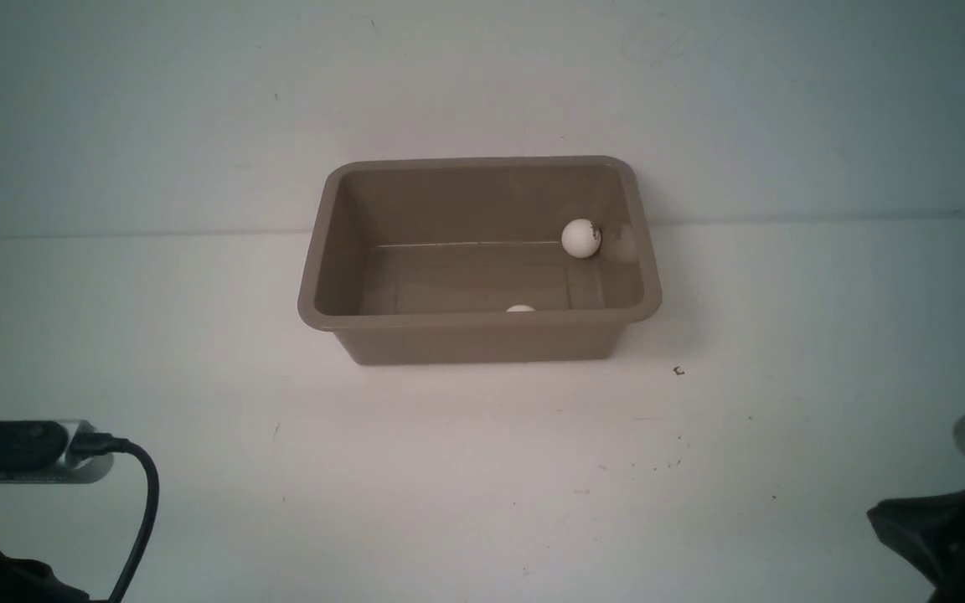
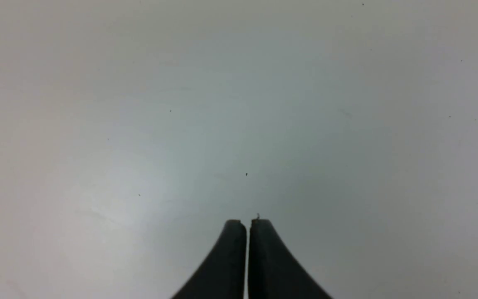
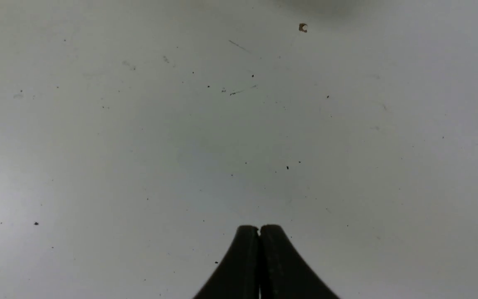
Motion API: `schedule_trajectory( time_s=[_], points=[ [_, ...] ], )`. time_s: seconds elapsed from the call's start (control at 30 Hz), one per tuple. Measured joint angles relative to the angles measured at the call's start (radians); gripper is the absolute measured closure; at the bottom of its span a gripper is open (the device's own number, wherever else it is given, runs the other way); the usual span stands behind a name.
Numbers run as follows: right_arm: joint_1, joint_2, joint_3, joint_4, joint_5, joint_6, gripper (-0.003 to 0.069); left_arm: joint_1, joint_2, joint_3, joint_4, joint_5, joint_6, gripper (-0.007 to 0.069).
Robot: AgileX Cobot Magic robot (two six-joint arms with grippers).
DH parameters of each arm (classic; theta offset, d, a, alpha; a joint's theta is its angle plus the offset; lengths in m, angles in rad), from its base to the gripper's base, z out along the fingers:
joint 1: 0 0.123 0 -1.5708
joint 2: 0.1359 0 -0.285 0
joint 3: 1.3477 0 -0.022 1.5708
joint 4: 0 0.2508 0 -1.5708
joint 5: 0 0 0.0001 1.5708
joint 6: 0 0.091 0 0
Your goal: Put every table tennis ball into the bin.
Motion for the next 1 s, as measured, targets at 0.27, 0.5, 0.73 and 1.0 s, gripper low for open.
schedule_trajectory(
  time_s=[0.27,0.5,0.73,1.0],
  points=[
    [0.0,0.0,0.0,-0.003,0.01,0.006,0.0673,0.0,0.0,0.0,-0.003,0.061,0.0,0.0629],
    [0.0,0.0,0.0,-0.003,0.012,0.007,0.0673,-0.001,-0.007,0.0,0.007,0.06,0.013,0.0629],
    [0.0,0.0,0.0,-0.004,0.017,0.007,0.0673,-0.001,-0.261,0.001,0.137,-0.166,0.146,0.0629],
    [0.0,0.0,0.0,-0.004,0.018,0.007,0.0673,-0.001,-0.477,0.068,0.282,-0.266,0.108,0.0629]
  ],
)
